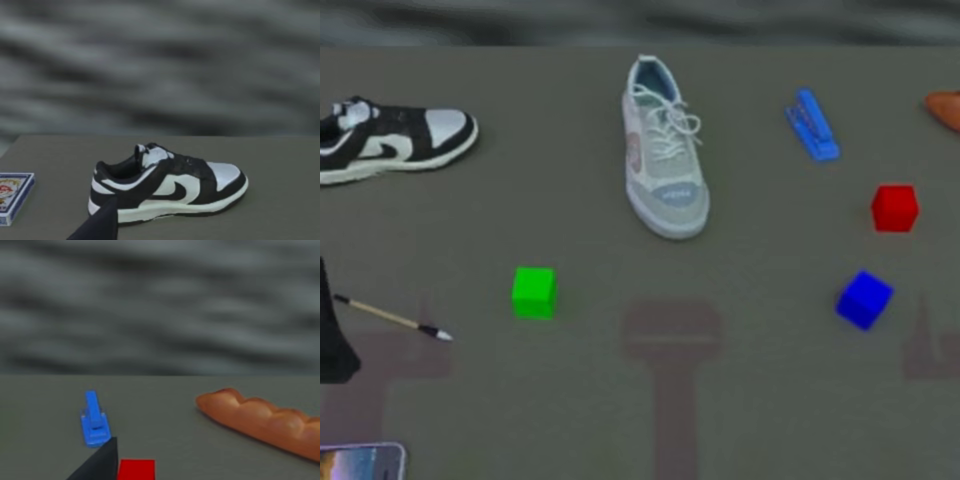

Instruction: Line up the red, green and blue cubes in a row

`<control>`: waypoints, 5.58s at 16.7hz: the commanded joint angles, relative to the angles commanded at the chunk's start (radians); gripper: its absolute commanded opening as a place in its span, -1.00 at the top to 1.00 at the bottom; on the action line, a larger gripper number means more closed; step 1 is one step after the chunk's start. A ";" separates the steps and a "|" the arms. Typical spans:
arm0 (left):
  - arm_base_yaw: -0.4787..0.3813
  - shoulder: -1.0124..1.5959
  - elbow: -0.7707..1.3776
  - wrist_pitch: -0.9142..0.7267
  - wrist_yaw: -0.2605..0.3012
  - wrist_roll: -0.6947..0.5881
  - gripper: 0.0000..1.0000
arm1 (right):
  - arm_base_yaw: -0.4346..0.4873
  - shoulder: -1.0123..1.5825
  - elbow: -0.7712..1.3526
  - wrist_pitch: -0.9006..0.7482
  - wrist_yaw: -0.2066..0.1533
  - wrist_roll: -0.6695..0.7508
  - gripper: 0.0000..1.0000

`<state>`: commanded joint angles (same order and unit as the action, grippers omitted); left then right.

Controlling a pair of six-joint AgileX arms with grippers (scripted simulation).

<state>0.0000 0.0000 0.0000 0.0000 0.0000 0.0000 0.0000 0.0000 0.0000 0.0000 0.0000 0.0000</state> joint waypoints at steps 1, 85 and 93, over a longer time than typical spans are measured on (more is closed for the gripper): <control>0.000 0.000 0.000 0.000 0.000 0.000 -1.00 | 0.000 0.000 0.000 0.000 0.000 0.000 -1.00; 0.000 0.000 0.000 0.000 0.000 0.000 -1.00 | 0.121 2.379 2.080 -1.237 0.010 0.147 1.00; 0.000 0.000 0.000 0.000 0.000 0.000 -1.00 | 0.281 2.390 2.098 -1.255 0.015 0.314 1.00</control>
<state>0.0000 0.0000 0.0000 0.0000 0.0000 0.0000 0.2810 2.3899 2.0980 -1.2546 0.0146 0.3138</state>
